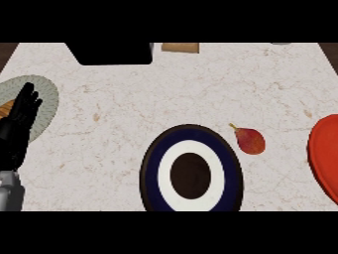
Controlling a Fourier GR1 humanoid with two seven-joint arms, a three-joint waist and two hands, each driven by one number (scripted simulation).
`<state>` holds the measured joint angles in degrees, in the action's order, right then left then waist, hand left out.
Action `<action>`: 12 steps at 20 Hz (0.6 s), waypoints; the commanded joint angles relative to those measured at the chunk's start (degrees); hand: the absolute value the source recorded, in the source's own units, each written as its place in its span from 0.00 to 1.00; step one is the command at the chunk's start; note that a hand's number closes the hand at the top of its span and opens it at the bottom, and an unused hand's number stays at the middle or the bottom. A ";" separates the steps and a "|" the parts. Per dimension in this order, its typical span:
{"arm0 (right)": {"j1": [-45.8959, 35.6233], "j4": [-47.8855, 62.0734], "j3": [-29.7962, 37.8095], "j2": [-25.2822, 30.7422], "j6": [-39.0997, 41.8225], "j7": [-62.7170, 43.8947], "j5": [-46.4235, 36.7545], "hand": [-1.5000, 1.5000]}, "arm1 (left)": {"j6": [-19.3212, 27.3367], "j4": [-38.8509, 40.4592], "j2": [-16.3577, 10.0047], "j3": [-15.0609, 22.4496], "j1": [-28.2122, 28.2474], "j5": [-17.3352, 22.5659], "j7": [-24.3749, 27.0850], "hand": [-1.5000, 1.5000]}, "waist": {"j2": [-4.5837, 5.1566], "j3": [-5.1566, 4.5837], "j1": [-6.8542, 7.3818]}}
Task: Pick the squash from the plate and place it in the bowl
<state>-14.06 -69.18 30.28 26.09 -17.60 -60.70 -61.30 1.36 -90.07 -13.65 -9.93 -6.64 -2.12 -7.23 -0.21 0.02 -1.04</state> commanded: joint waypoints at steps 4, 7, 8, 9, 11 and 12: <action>6.98 -10.86 3.98 -5.27 -5.85 7.10 10.12 0.00 | 0.09 -0.72 -0.03 -0.39 -0.86 0.10 -1.38 0.50 | -0.08 -0.04 0.07; 5.04 -13.43 8.14 -6.82 -16.78 11.39 13.07 0.00 | 0.57 -3.10 0.43 0.68 0.59 -0.82 -2.05 0.50 | -0.39 0.08 -0.01; 4.69 -15.26 9.21 -6.25 -19.41 13.56 13.85 0.00 | 2.07 -1.36 1.55 1.04 -0.89 -1.69 -1.77 0.50 | -0.29 0.08 -0.82; 4.68 -18.23 10.61 -5.80 -20.72 13.55 14.51 0.00 | 0.24 -0.38 -0.34 -1.62 0.67 0.43 0.03 0.50 | -0.40 -0.03 -0.66; 5.66 -22.69 11.34 -9.93 -26.76 16.90 16.66 0.00 | -0.26 0.09 -0.39 -0.97 0.19 0.29 -0.99 0.50 | -0.40 0.04 -0.96; 8.38 -27.16 12.40 -11.20 -27.15 17.63 18.33 0.00 | -0.13 -1.35 0.44 -0.18 2.67 -0.17 -0.11 0.50 | -0.77 0.00 -1.36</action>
<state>-8.16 -87.30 39.90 18.58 -36.17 -46.22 -47.00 1.82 -90.97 -13.30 -10.11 -6.17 -2.49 -8.15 -0.60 0.04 -1.78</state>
